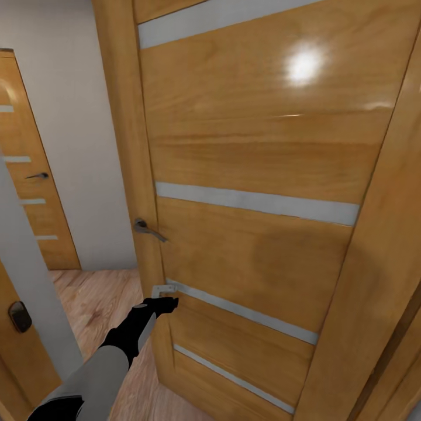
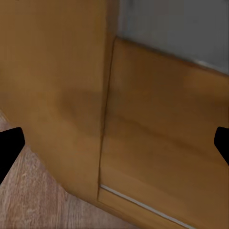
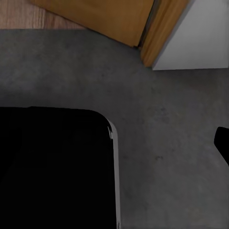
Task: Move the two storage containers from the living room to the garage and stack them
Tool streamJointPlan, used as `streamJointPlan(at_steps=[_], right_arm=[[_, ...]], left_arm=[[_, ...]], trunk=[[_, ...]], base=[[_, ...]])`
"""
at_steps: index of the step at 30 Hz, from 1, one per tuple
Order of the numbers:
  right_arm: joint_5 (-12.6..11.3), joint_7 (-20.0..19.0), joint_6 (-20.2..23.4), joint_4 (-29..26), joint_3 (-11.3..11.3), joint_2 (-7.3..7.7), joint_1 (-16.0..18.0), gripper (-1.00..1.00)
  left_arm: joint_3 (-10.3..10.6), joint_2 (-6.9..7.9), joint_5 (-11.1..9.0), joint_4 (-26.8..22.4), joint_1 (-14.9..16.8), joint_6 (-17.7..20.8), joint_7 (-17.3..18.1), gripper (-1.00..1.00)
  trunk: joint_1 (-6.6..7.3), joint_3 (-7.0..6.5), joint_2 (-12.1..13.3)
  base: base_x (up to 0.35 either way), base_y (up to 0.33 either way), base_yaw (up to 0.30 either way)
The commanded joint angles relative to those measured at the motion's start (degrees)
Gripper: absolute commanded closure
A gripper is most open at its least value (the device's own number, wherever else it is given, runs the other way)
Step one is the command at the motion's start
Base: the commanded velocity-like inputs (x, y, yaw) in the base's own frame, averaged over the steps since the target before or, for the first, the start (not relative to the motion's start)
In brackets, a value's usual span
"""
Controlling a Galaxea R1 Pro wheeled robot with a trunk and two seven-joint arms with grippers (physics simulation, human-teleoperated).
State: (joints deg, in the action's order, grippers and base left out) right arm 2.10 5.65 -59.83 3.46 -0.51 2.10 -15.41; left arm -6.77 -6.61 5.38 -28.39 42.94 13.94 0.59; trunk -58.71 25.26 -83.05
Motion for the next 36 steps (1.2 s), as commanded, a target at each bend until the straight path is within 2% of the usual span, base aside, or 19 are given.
streamJointPlan(at_steps=[1,23,29,36], right_arm=[[0.27,0.33,-0.17,0.06,-0.01,0.0,0.03,-1.0],[0.31,0.0,-0.17,0.06,-0.02,-0.01,0.03,-1.0],[0.28,-0.02,-0.17,0.06,-0.01,0.0,0.03,-1.0],[0.3,-0.03,-0.17,0.06,-0.01,0.0,0.03,-1.0]], left_arm=[[-0.44,-0.08,0.6,-0.17,0.02,0.29,0.11,-1.0],[-0.44,-0.06,0.6,-0.17,0.02,0.27,0.11,-1.0],[-0.44,-0.04,0.6,-0.17,0.01,0.29,0.11,-1.0],[-0.44,-0.07,0.6,-0.17,0.0,0.23,0.11,-1.0]], trunk=[[-0.01,0.04,-0.03],[-0.01,0.04,-0.03],[-0.01,0.04,-0.03],[-0.01,0.04,-0.03]], base=[[0.209,0.0,0.0],[0.034,0.0,0.0],[0.208,0.057,0.0],[0.045,0.008,0.0]])
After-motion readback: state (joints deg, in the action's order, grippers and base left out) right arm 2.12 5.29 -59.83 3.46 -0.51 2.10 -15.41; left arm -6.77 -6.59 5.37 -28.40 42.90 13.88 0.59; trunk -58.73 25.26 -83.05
